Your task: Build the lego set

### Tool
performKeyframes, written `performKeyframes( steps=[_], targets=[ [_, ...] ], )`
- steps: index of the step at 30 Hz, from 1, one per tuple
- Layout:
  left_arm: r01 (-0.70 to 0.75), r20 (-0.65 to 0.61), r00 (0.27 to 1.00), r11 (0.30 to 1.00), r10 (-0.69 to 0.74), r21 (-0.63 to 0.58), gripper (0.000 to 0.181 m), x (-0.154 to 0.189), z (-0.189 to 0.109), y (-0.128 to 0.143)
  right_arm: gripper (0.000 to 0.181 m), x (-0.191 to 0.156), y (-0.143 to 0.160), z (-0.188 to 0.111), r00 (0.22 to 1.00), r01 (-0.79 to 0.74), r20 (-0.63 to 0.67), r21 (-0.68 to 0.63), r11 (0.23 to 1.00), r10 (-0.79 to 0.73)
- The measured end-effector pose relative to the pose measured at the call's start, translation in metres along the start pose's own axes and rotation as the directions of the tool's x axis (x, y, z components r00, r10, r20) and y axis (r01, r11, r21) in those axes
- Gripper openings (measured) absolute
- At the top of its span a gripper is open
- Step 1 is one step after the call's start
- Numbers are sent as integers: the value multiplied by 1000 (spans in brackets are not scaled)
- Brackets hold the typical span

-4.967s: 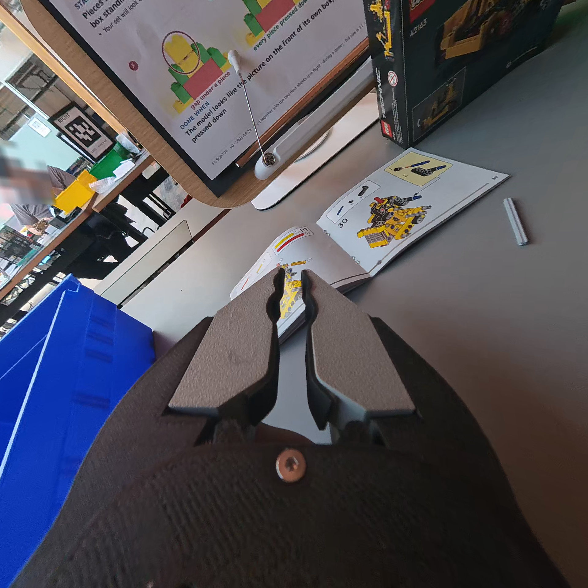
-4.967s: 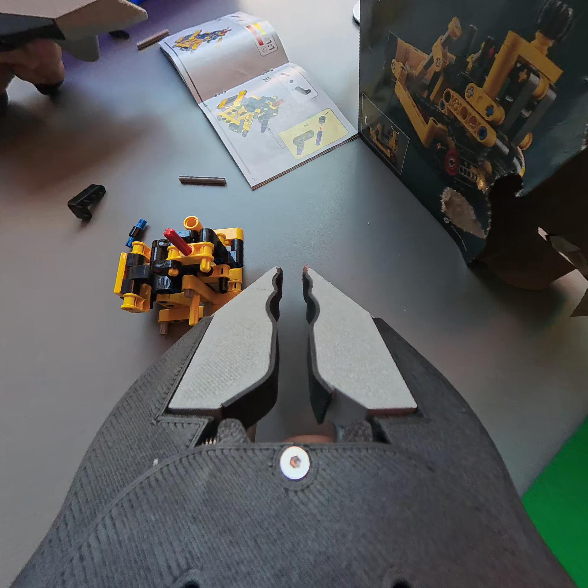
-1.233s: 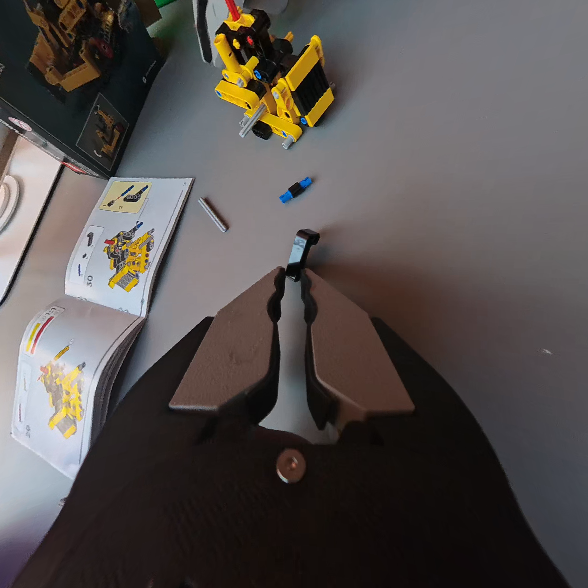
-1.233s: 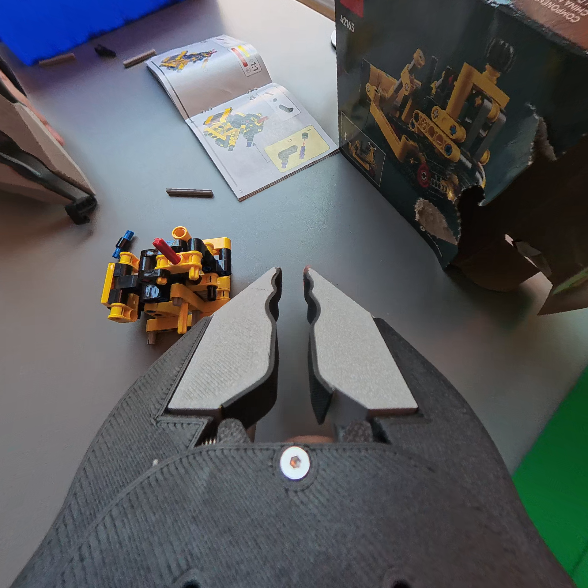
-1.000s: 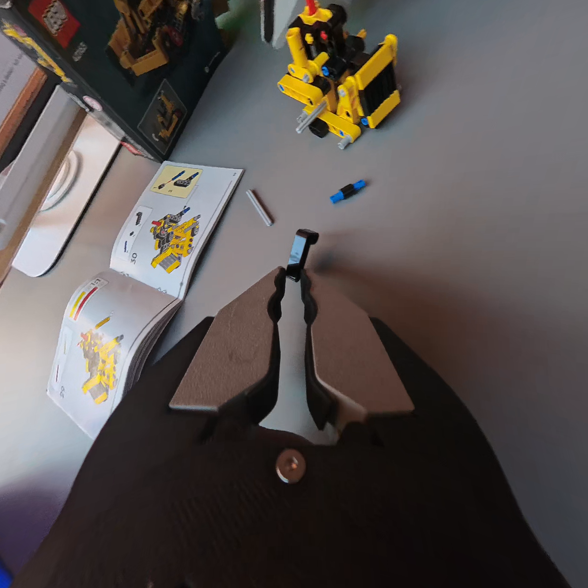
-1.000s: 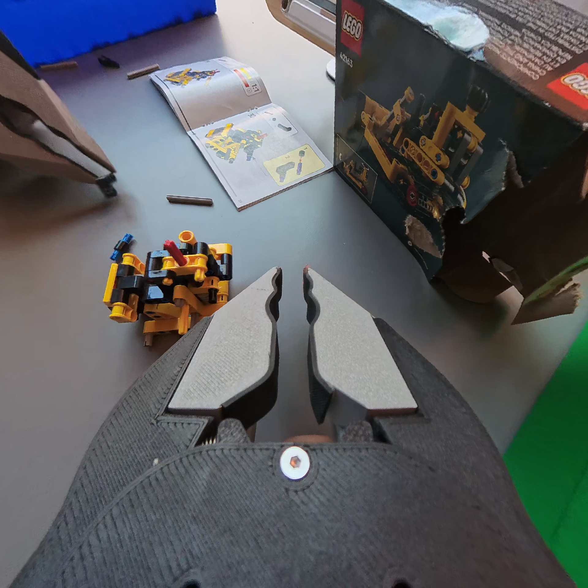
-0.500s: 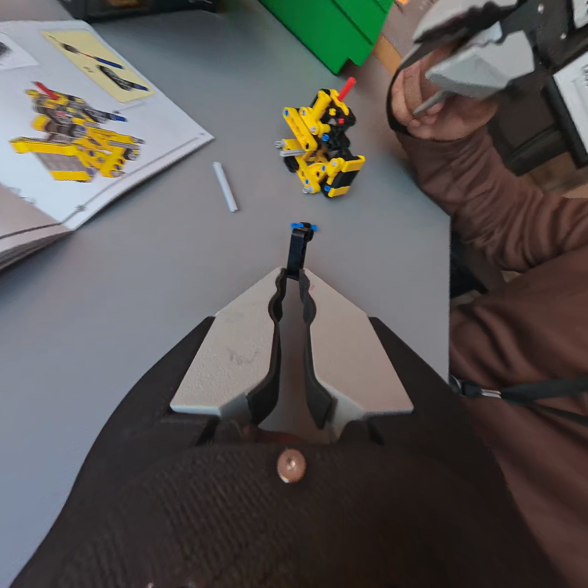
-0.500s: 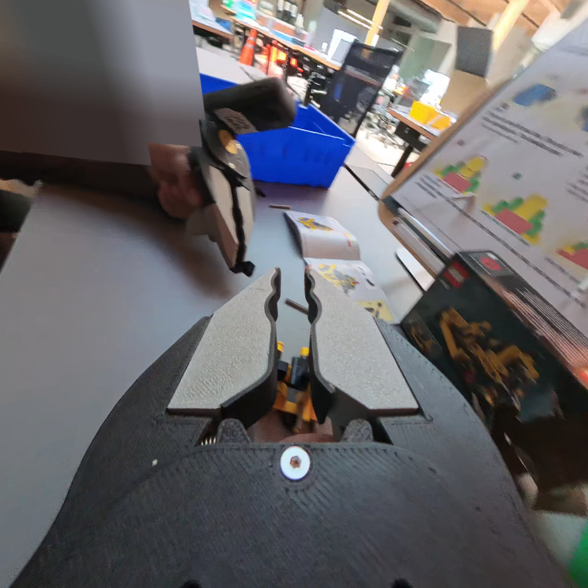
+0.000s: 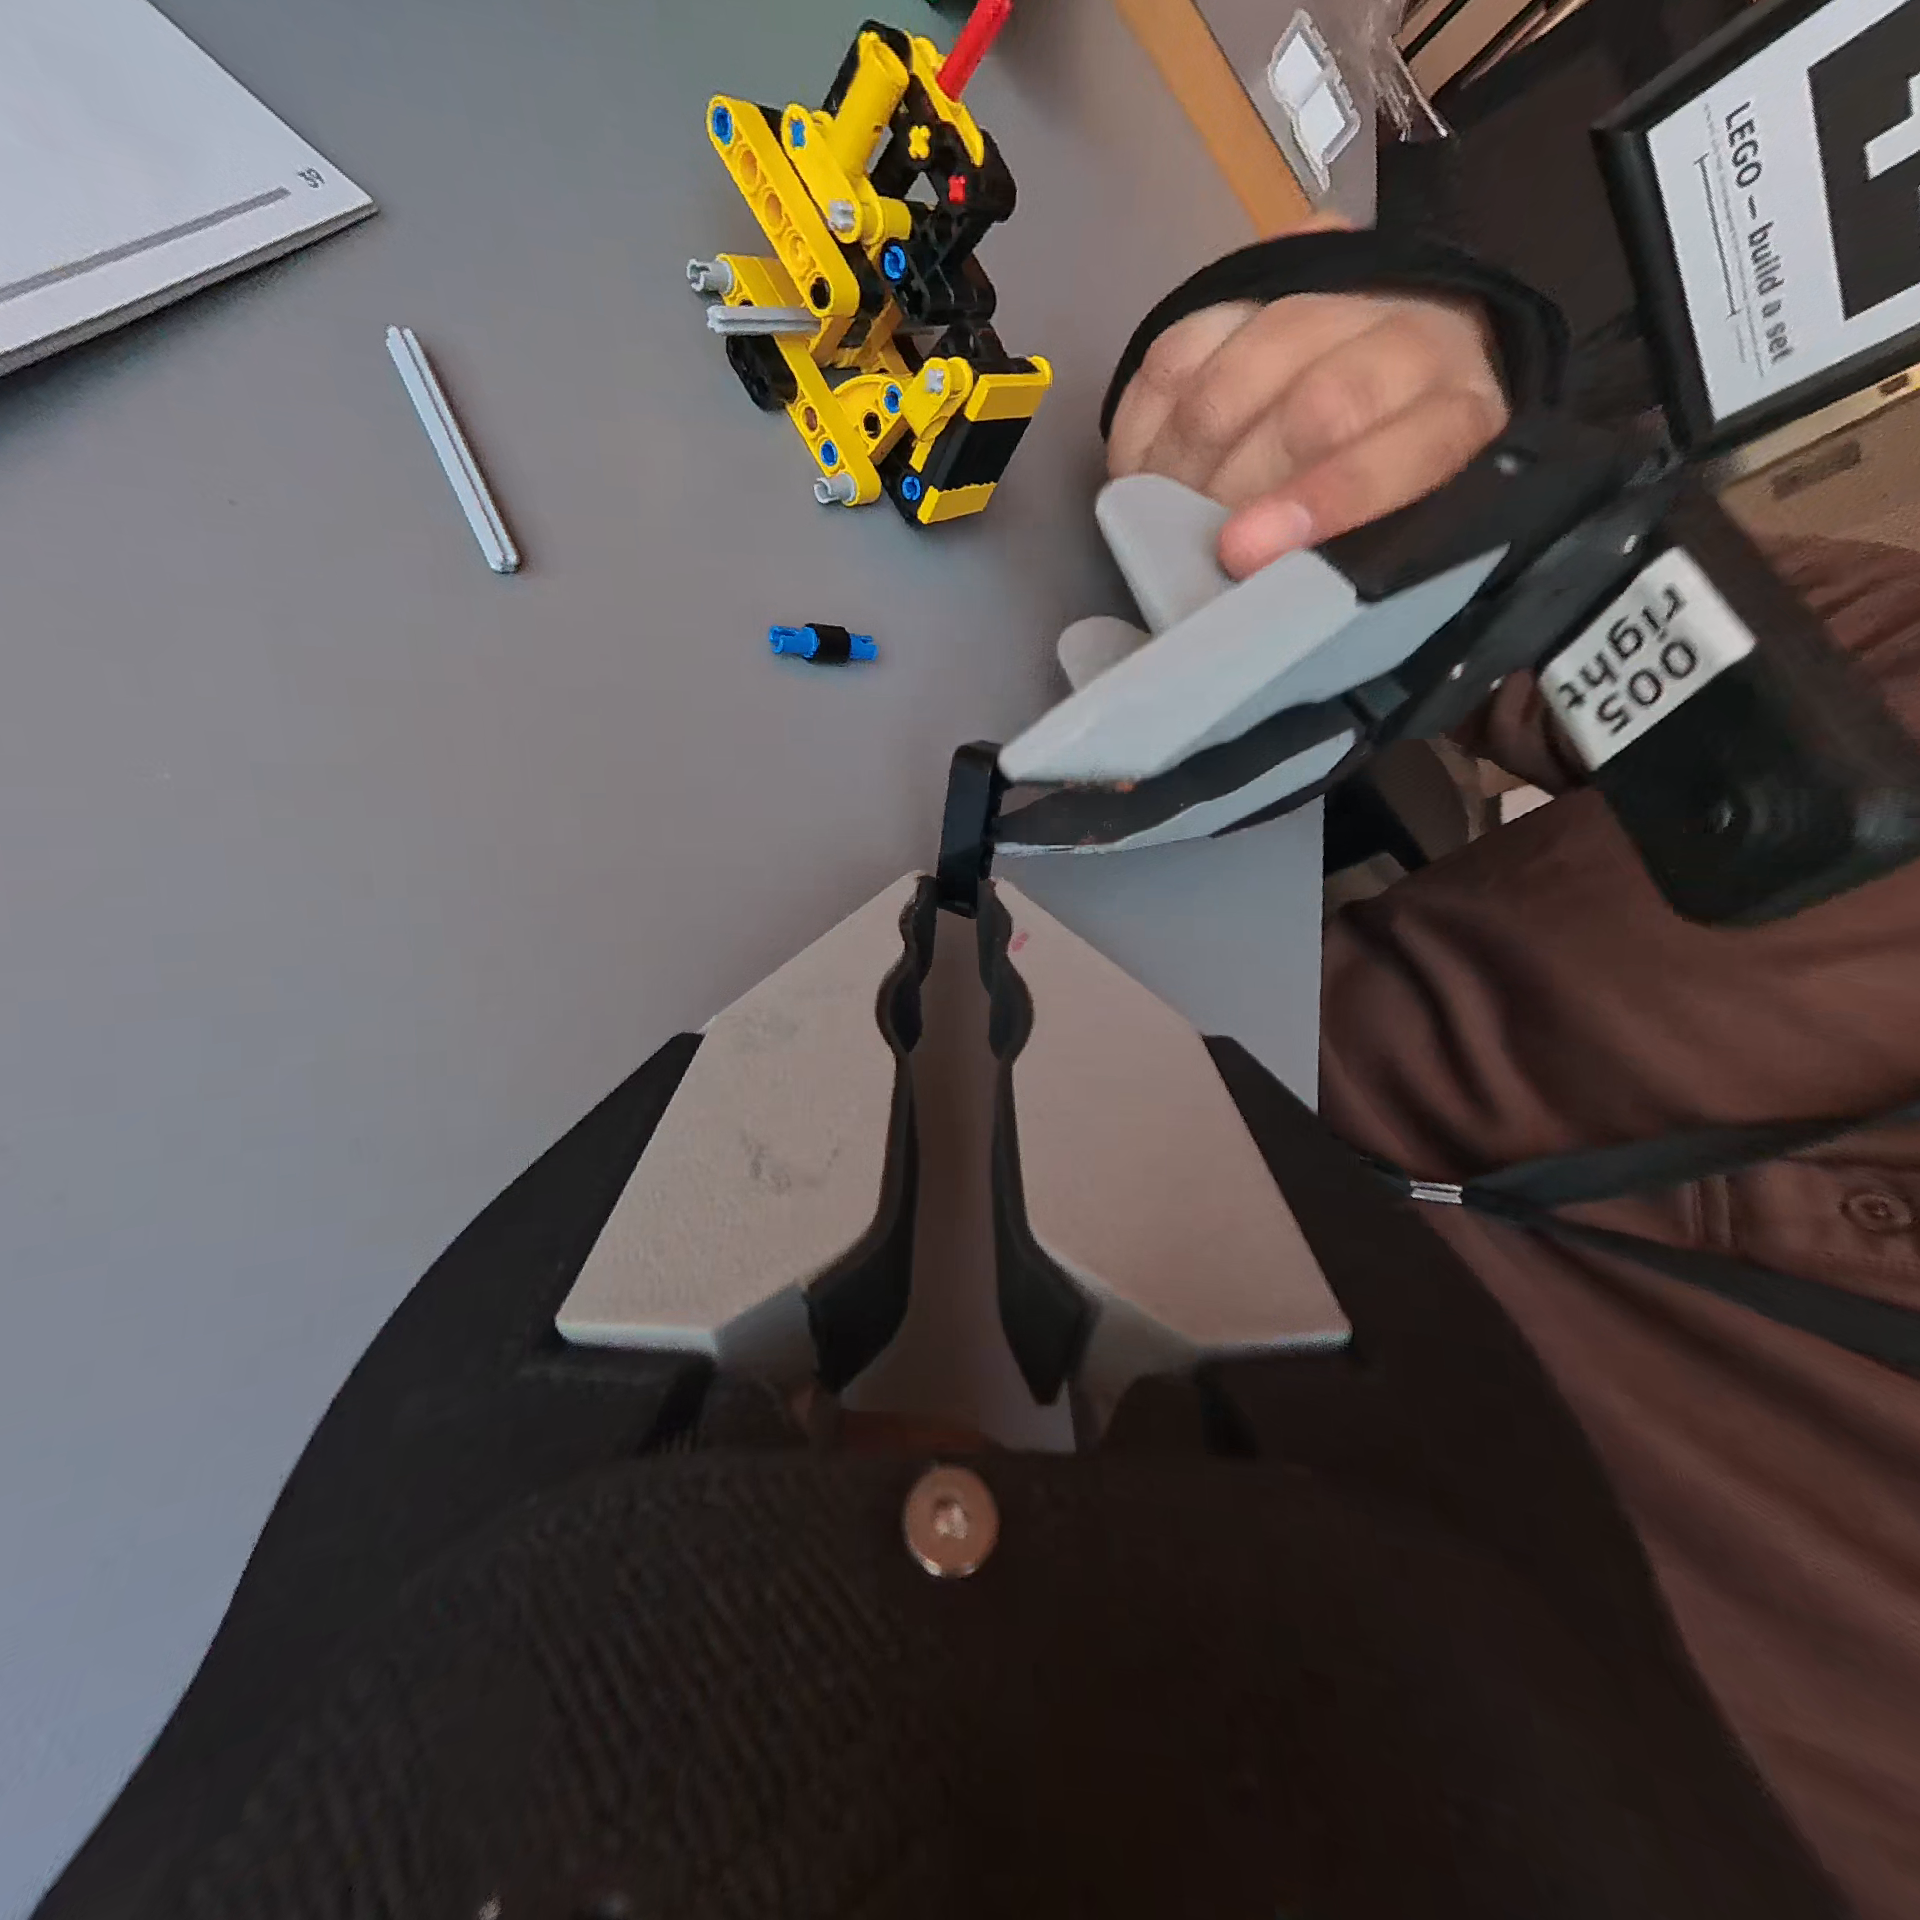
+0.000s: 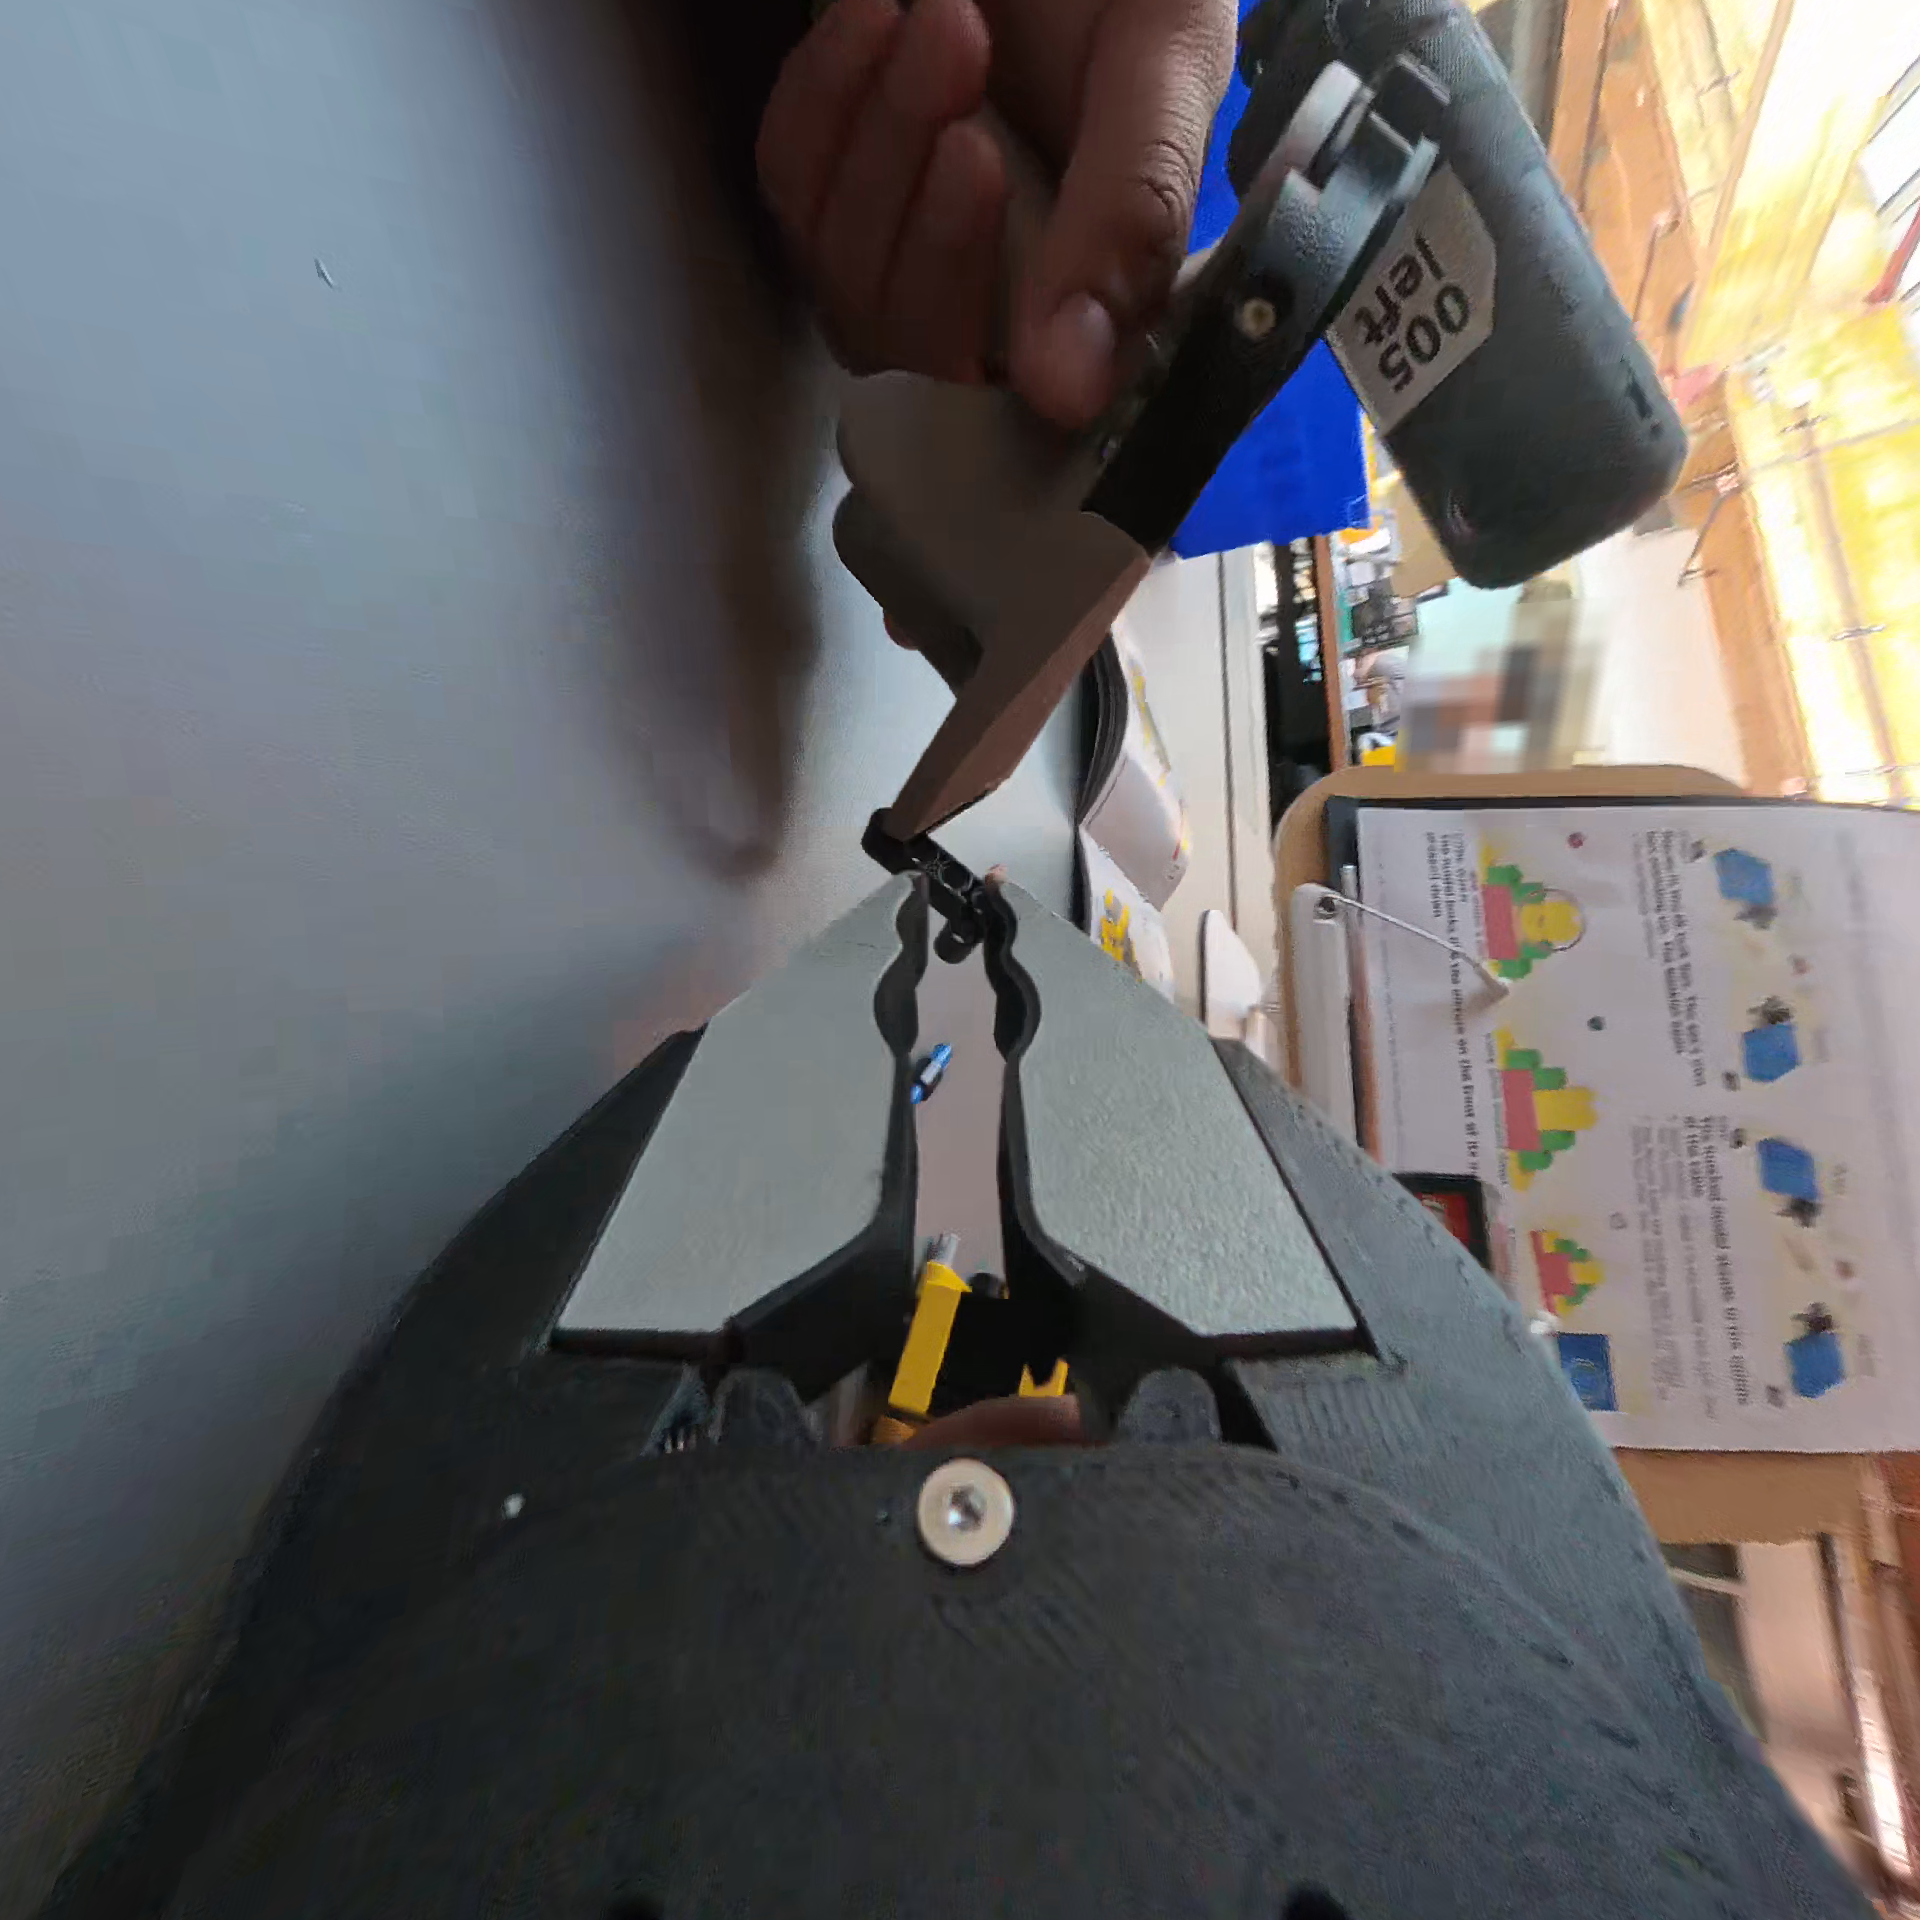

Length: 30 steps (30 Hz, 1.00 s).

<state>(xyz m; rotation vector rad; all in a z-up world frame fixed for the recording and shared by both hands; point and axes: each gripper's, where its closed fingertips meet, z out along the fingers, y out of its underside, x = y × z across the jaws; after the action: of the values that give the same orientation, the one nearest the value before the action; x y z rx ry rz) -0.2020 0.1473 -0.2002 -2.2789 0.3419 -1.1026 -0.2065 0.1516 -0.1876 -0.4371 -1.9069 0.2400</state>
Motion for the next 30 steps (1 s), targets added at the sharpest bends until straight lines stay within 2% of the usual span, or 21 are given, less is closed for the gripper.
performKeyframes(
  steps=[3,9,13,26,30],
  targets=[
    [31,-11,999,999,-31,8,5,-1,-1,-1,5,2,1,3,994,88,-64,-34,996,-90],
    [50,-34,998,998,-49,25,5,0,-2,-4,6,7,4,1,989,111,-99,-31,993,-114],
    [74,-56,996,997,-72,30,5,1,-3,-5,15,13,3,0,974,157,-159,-35,987,-161],
    [107,-109,989,993,-101,47,5,4,-6,-8,12,14,1,-4,902,338,-269,-48,940,-338],
    [113,-130,986,993,-106,45,5,7,-6,-8,14,15,0,-3,904,330,-273,-46,943,-329]
  ],
)
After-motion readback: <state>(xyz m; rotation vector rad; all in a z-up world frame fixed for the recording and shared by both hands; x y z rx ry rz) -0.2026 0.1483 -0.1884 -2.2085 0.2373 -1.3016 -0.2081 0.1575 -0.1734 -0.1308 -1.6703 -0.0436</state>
